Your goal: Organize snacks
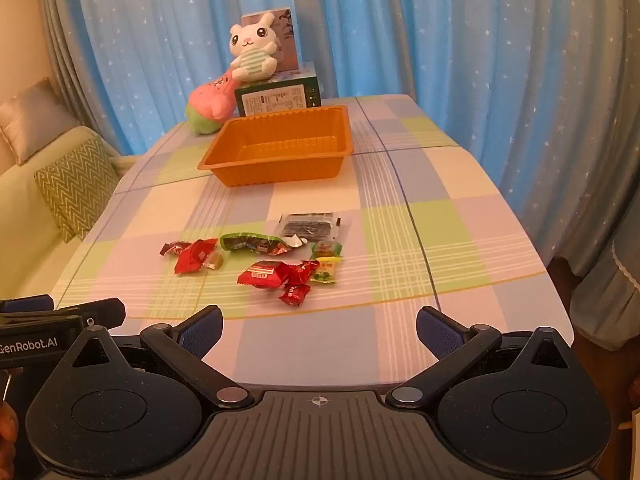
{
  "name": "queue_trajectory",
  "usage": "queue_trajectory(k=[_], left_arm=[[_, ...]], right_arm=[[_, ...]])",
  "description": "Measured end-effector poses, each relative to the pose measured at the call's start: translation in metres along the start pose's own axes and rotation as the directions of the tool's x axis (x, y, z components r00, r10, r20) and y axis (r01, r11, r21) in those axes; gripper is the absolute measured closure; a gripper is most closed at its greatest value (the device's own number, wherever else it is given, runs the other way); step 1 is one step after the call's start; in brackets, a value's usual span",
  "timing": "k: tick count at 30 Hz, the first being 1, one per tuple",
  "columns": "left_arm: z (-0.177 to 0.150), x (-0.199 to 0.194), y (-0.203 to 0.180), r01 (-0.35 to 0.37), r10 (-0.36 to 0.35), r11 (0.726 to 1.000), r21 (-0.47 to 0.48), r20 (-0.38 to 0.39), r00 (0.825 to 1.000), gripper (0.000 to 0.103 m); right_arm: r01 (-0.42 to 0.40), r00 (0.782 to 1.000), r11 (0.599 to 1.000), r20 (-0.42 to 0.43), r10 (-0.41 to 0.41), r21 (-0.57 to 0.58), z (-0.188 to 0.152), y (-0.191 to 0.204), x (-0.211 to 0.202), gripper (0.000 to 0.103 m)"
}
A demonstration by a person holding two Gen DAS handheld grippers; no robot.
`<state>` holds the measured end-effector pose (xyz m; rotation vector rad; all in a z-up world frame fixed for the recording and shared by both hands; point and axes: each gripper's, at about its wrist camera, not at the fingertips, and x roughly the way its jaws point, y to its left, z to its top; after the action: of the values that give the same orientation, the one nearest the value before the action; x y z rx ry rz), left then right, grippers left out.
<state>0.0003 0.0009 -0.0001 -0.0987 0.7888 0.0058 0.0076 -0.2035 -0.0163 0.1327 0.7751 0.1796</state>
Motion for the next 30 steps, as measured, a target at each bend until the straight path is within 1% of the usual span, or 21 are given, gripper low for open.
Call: queue_trajectory(k=[5, 6, 9, 12, 30], left_arm=[[-0.001, 0.0, -0.001, 0.037, -0.037, 0.999, -0.012, -0.01, 0.999, 0.001], [-0.003, 0.002, 0.005, 0.028, -0.028, 0.999, -0.022, -0.007, 1.0, 0.001], [-0.004, 0.001, 0.008, 0.028, -0.028, 0.999, -0.018, -0.006, 1.0, 0.001], [0.0, 0.003, 0.005, 0.017, -0.017, 1.0, -0.013, -0.013, 1.0, 0.001], [0.0, 0.003, -0.001, 0.025, -0.025, 1.0, -0.003, -0.007, 1.0, 0.001]], right_arm=[[-0.001, 1.0, 1.0, 0.001, 0.001, -0.003, 0.0, 0.001, 0.0, 0.0], [-0.001, 1.0, 1.0, 0.002, 0.001, -0.003, 0.0, 0.001, 0.0, 0.0], [0.0, 1.0, 1.0, 0.002, 0.0, -0.003, -0.001, 0.001, 0.0, 0.0], [0.006, 1.0, 1.0, 0.003, -0.006, -0.008, -0.001, 0.001, 0.0, 0.0], [0.004, 1.0, 1.0, 0.002, -0.004, -0.012, 0.0, -0.001, 0.002, 0.001]])
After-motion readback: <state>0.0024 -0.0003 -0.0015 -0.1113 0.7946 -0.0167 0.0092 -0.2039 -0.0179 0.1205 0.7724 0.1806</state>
